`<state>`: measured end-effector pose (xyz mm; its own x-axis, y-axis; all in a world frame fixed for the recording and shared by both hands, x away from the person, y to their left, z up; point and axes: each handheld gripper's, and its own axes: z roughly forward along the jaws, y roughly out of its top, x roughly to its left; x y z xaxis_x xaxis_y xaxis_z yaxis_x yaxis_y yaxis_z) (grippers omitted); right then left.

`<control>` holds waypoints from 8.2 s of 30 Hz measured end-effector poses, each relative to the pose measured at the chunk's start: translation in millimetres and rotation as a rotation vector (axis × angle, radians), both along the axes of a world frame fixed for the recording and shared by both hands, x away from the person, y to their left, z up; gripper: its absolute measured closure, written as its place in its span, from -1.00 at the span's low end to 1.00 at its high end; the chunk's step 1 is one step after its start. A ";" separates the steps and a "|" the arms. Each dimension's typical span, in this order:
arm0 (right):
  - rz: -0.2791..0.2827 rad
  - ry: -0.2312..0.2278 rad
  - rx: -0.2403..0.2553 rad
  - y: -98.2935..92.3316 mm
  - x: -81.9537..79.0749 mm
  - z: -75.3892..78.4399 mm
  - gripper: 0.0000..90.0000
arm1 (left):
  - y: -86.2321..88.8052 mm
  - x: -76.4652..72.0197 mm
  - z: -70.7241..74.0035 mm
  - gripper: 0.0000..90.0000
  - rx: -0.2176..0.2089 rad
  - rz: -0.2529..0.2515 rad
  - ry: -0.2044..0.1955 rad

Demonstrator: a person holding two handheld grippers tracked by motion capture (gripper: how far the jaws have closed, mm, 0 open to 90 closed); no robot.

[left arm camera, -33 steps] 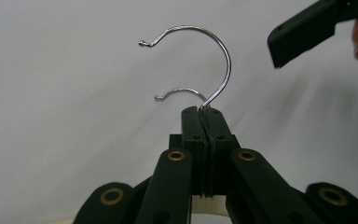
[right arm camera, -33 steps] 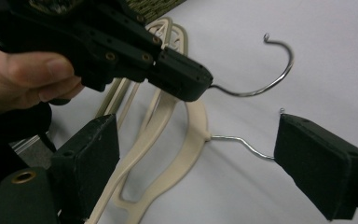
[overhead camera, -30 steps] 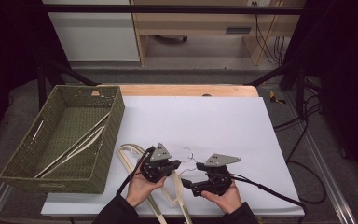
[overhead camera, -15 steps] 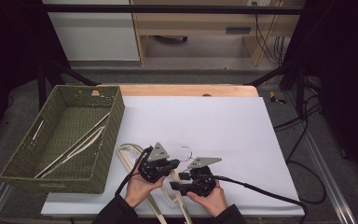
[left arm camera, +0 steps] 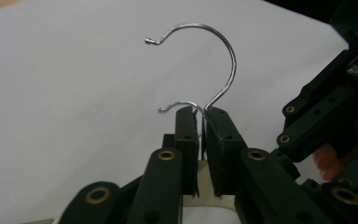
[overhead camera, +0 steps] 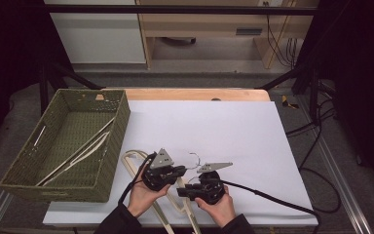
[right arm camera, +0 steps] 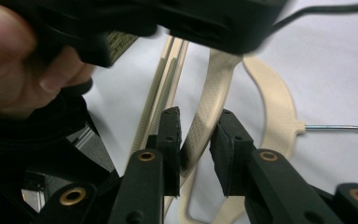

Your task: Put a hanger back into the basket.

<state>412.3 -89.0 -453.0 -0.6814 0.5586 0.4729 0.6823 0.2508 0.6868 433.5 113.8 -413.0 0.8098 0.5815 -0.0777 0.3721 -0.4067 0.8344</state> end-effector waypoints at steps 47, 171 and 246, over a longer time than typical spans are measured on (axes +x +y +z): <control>0.209 -0.107 0.081 -32.9 -6.4 49.2 0.93 | 41.9 -13.5 15.0 0.33 0.092 -0.191 0.008; -0.322 -0.429 -0.009 -141.4 -0.9 66.4 -0.94 | 302.2 39.8 93.6 0.89 0.162 0.460 -0.254; -0.263 -0.419 -0.018 -120.8 -0.7 61.3 -0.91 | 215.9 8.4 86.5 -0.46 -0.064 0.279 -0.219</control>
<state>411.6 -209.8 -391.7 -0.6455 0.7431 0.1767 0.3898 0.1216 0.9128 441.9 329.8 -326.5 0.6224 0.7819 0.0362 0.2711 -0.2587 0.9271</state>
